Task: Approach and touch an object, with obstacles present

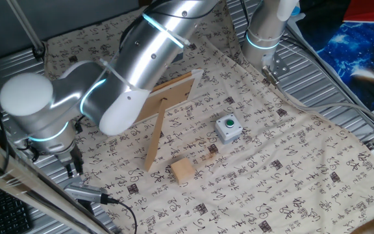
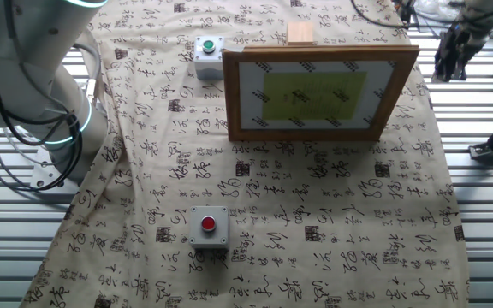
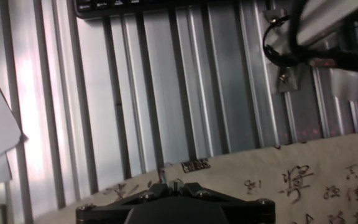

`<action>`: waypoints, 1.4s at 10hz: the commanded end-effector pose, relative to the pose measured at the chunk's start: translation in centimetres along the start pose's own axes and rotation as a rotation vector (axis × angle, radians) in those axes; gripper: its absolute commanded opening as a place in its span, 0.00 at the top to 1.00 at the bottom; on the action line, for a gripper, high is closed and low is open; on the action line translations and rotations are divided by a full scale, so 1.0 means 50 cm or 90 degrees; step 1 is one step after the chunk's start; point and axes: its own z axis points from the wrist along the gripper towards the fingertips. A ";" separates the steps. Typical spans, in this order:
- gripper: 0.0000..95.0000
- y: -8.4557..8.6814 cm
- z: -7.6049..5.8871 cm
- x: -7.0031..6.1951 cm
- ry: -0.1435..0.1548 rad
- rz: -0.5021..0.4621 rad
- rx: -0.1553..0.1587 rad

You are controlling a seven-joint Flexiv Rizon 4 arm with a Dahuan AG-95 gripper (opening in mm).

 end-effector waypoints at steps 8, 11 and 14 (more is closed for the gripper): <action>1.00 0.013 -0.006 -0.002 0.002 -0.006 -0.001; 1.00 0.013 -0.006 -0.002 -0.003 -0.015 0.003; 1.00 0.013 -0.006 -0.002 -0.007 -0.026 0.003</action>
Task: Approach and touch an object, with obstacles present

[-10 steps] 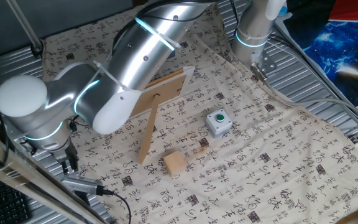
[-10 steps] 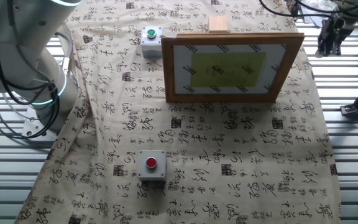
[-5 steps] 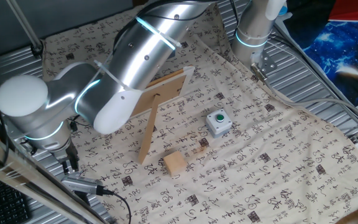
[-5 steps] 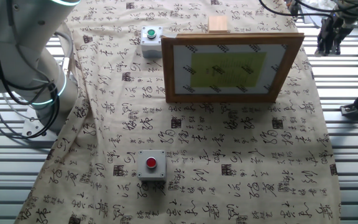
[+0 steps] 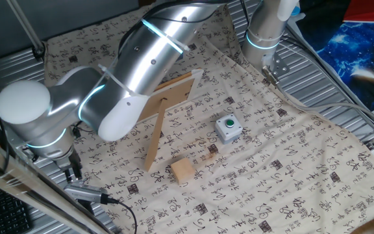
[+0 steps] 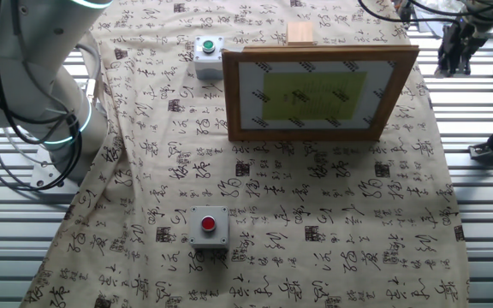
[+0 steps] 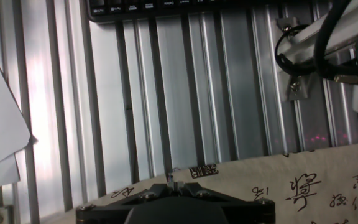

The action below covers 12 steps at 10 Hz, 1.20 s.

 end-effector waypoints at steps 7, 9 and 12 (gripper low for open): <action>1.00 0.000 0.000 0.000 -0.006 -0.088 -0.015; 1.00 0.000 0.000 0.000 -0.003 -0.082 -0.011; 1.00 0.004 0.001 0.000 -0.001 -0.080 -0.012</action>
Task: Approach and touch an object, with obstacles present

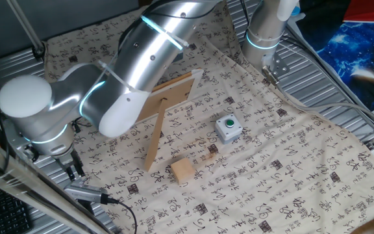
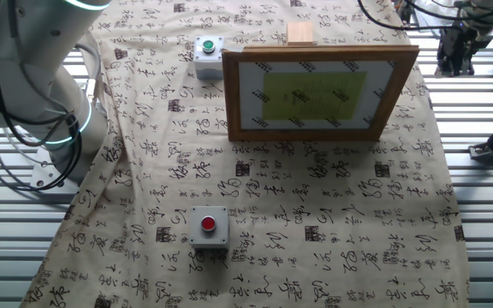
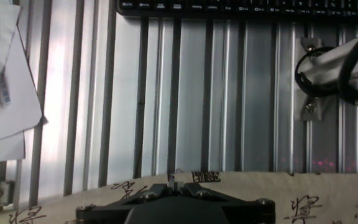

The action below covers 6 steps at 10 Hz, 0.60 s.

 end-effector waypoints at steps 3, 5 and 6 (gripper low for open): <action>1.00 0.027 -0.005 -0.006 0.007 0.007 -0.003; 1.00 0.055 -0.011 0.003 0.008 0.008 -0.005; 1.00 0.077 -0.016 0.014 0.010 0.013 -0.006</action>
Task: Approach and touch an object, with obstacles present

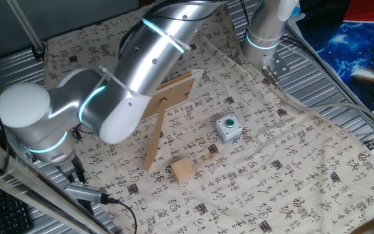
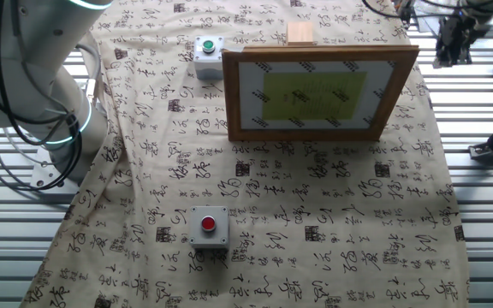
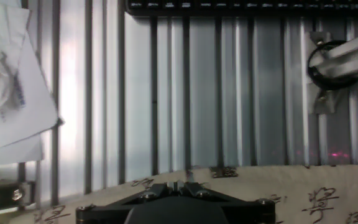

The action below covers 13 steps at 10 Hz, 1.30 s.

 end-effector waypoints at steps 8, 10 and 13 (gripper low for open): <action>1.00 0.075 -0.014 0.127 -0.007 0.019 -0.002; 1.00 0.091 -0.019 0.183 -0.006 0.020 0.000; 1.00 0.102 -0.024 0.250 -0.006 0.022 -0.001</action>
